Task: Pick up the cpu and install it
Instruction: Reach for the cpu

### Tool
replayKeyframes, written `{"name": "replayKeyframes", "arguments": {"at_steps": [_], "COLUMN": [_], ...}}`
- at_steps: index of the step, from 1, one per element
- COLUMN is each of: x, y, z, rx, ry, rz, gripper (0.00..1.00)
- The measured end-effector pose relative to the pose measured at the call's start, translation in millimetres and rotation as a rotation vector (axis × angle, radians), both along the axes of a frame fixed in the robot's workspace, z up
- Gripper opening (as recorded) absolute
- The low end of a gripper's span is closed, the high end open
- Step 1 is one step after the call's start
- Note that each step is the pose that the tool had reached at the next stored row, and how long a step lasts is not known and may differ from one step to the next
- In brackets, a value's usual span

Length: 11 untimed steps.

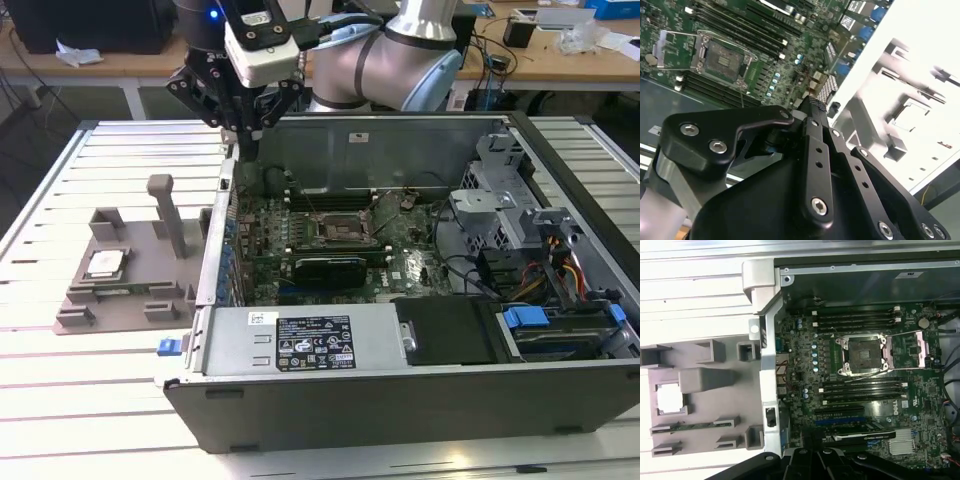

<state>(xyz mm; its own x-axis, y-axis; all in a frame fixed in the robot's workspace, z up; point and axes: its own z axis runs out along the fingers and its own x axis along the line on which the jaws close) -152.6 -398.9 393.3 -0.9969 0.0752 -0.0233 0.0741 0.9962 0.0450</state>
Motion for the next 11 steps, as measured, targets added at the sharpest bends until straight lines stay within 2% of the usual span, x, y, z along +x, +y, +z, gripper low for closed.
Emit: {"name": "replayKeyframes", "arguments": {"at_steps": [7,11], "x": [-15.4,-28.9], "y": [0.0,0.0], "z": [0.0,-0.1], "rx": [0.0000,0.0000], "ry": [0.0000,0.0000], "rz": [0.000,0.000], "gripper": [0.11,0.11]}}
